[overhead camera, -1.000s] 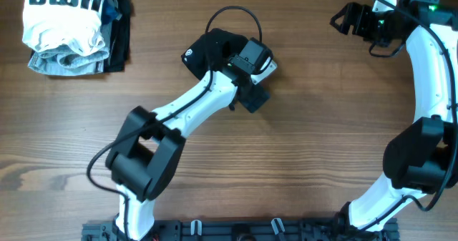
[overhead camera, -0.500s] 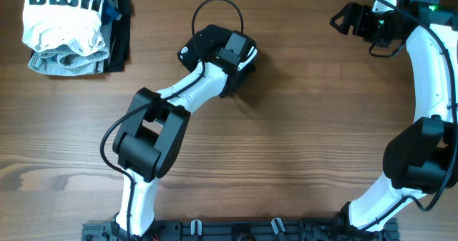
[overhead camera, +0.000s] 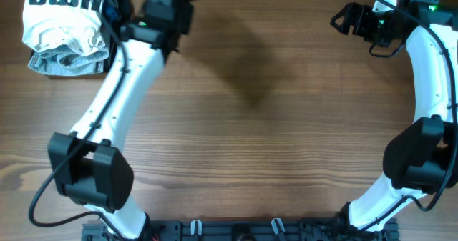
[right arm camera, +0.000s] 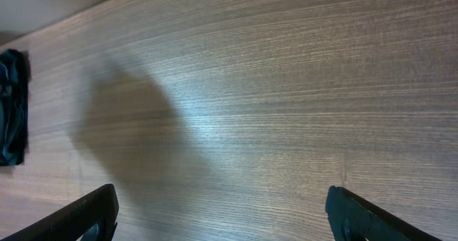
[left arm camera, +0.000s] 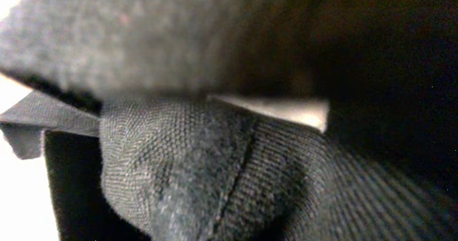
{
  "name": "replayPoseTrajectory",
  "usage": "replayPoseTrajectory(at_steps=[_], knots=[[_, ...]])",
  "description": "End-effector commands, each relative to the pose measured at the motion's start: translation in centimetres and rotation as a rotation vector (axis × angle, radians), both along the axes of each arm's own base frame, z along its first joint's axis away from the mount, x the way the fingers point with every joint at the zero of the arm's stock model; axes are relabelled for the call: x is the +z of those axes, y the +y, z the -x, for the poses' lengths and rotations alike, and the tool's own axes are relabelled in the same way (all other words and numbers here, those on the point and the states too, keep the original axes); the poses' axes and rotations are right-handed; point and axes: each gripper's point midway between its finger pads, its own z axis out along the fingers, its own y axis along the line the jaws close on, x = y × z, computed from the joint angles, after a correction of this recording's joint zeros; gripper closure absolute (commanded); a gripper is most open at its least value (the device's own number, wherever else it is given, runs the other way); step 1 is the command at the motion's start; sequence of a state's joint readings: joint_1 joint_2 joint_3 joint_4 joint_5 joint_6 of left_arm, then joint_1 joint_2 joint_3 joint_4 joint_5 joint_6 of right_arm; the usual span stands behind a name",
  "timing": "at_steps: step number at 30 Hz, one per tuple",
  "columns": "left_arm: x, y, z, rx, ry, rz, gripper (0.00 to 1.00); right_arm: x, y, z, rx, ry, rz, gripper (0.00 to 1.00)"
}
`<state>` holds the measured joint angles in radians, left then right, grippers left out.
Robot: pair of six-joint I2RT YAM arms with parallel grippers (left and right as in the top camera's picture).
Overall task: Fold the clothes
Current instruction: 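Carry the bundle to the top-left stack and release it on top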
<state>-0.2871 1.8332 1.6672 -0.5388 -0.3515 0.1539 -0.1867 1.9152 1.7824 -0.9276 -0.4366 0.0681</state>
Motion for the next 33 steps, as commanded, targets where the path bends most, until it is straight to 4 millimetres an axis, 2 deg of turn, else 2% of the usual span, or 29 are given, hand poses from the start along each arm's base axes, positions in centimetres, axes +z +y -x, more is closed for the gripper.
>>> replayPoseTrajectory(at_steps=[1, 2, 3, 4, 5, 6, 7, 9, 10, 12, 14, 16, 17, 20, 24, 25, 26, 27, 29, 30, 32, 33], knots=[[5.4, 9.5, -1.8, 0.116, -0.137, -0.192, 0.96, -0.9, 0.0, 0.0, -0.011, 0.024, -0.001, 0.07], [6.3, 12.5, -2.2, 0.151, -0.163, -0.232, 0.96, -0.9, 0.0, 0.0, -0.012, 0.024, -0.002, 0.06], [6.9, 14.4, -2.4, 0.173, -0.181, -0.257, 0.96, -0.9, 0.0, 0.0, -0.012, 0.024, -0.002, 0.07], [8.0, 17.7, -2.5, 0.209, -0.208, -0.308, 0.96, -0.9, 0.0, 0.0, -0.014, 0.025, -0.003, 0.06], [8.9, 19.7, -2.5, 0.235, -0.232, -0.339, 0.96, -0.9, 0.0, 0.0, -0.018, 0.025, -0.005, 0.07], [10.6, 23.8, -2.4, 0.259, -0.278, -0.41, 0.96, -0.7, 0.0, -0.3, -0.032, 0.018, -0.012, 0.07], [11.1, 25.4, -2.3, 0.243, -0.293, -0.429, 0.96, -0.7, 0.0, -0.4, -0.033, 0.012, -0.011, 0.07], [10.8, 28.4, -2.6, 0.214, -0.315, -0.42, 0.96, -0.5, -0.1, -0.7, -0.052, 0.006, -0.022, 0.07], [9.3, 30.5, -2.8, 0.199, -0.303, -0.397, 0.96, -0.4, -0.1, -0.9, -0.053, -0.001, -0.021, 0.07], [4.8, 33.6, -3.4, 0.213, -0.234, -0.375, 0.96, -0.3, -0.1, -1.0, -0.053, -0.008, -0.02, 0.07], [0.8, 34.9, -4.1, 0.22, -0.172, -0.36, 0.96, -0.4, -0.1, -1.0, -0.053, -0.006, -0.021, 0.07], [-2.9, 34.5, -5.0, 0.199, -0.117, -0.338, 0.96, -0.3, -0.2, -1.0, -0.073, 0.001, -0.033, 0.08], [-3.6, 33.8, -5.4, 0.186, -0.106, -0.33, 0.96, -0.3, -0.1, -1.0, -0.073, 0.001, -0.034, 0.08], [-3.8, 30.5, -6.7, 0.129, -0.114, -0.327, 0.96, -0.2, -0.2, -1.1, -0.093, 0.001, -0.046, 0.08], [-4.1, 27.4, -7.6, 0.102, -0.119, -0.279, 0.96, -0.1, -0.2, -1.3, -0.093, -0.007, -0.045, 0.08], [-4.3, 26.4, -7.8, 0.09, -0.117, -0.268, 0.78, -0.1, -0.2, -1.4, -0.094, -0.011, -0.046, 0.08], [-4.7, 25.6, -7.9, 0.076, -0.104, -0.264, 0.07, 0.0, -0.2, -1.5, -0.112, -0.01, -0.057, 0.08], [-5.0, 24.9, -7.9, 0.061, -0.092, -0.259, 0.0, 0.0, -0.3, -1.6, -0.113, -0.012, -0.057, 0.08], [-5.5, 23.4, -8.0, 0.037, -0.073, -0.245, 0.0, 0.1, -0.3, -1.6, -0.113, -0.013, -0.057, 0.08], [-5.2, 22.5, -8.2, 0.034, -0.085, -0.23, 0.0, 0.1, -0.3, -1.6, -0.112, -0.016, -0.056, 0.08], [-3.3, 19.1, -8.5, -0.005, -0.123, -0.212, 0.0, 0.2, -0.3, -1.8, -0.113, -0.024, -0.057, 0.08], [-2.6, 18.0, -8.5, -0.015, -0.135, -0.217, 0.0, 0.2, -0.3, -1.9, -0.114, -0.026, -0.057, 0.08]])
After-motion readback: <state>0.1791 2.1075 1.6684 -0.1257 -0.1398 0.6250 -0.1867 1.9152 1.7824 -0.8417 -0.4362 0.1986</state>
